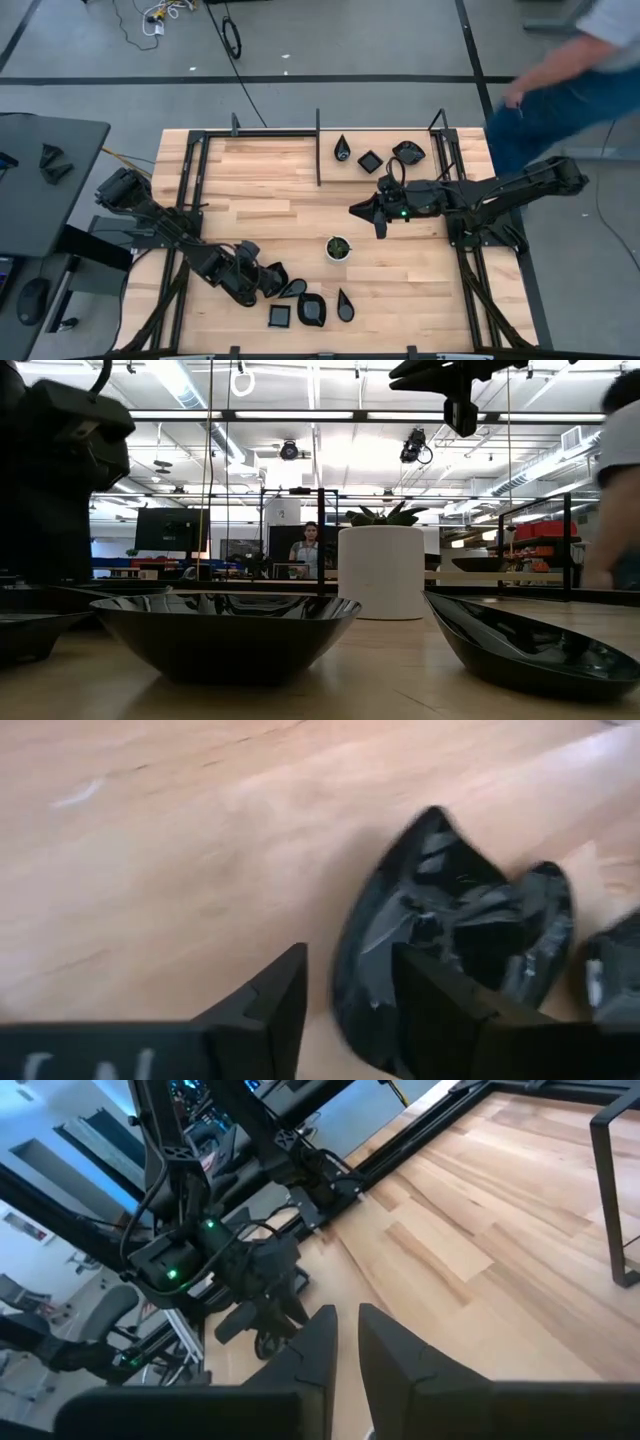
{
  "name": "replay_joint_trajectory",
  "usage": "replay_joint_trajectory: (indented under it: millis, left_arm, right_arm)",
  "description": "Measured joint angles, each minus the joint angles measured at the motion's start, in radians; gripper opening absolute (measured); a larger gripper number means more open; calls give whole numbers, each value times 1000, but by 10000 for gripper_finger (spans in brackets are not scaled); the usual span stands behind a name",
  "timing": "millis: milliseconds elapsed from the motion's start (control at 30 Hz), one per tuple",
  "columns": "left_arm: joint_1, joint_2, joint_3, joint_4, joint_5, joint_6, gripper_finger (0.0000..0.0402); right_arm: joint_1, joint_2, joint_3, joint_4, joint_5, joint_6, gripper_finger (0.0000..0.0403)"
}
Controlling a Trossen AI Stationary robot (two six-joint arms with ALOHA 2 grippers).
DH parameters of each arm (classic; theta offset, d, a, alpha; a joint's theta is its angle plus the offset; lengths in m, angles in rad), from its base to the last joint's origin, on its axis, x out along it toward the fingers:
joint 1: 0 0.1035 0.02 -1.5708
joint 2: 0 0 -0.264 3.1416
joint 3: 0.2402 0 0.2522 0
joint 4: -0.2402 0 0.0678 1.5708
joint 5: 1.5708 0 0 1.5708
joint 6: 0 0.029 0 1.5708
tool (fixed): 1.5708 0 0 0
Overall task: Pick & Place Mini shaped plates
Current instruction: Stack the leaf shaped plate on top of the leaf shaped plate on the shelf
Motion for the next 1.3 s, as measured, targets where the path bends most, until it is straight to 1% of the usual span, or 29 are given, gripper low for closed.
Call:
replay_joint_trajectory:
  millis: [67, 233, 533, 700, 833, 933, 1067, 1167, 1233, 1300]
  left_arm:
    - [0, 0, 0, 23, -26, 28, 130]
    - [6, 4, 0, 28, -34, 47, 87]
    - [7, 40, 0, 49, -17, 101, 46]
    - [12, 37, 0, 50, -18, 127, 8]
    - [14, 34, 0, 45, -18, 128, 7]
    - [28, 8, 0, 33, 6, 152, 4]
    - [83, -63, 1, 33, 52, 257, 5]
    - [144, -121, 19, 21, 101, 374, 3]
    - [190, -148, 44, 25, 139, 450, 3]
    - [235, -159, 81, 24, 174, 526, 3]
  right_arm:
    - [0, 0, 0, 5, 0, 9, 49]
    - [0, 0, 0, 7, 0, 9, 49]
    - [0, 0, 0, 11, -4, -11, 49]
    - [0, 0, 0, 11, -4, -12, 49]
    - [0, 0, 0, 19, -4, -38, 49]
    - [-3, 1, 0, 86, -1, -75, 49]
    - [-24, -3, 0, 214, -1, -139, 49]
    - [-51, -28, 3, 246, -1, -183, 52]
    - [-65, -47, 42, 164, 0, -209, 54]
    - [-72, -51, 130, -1, 11, -231, 54]
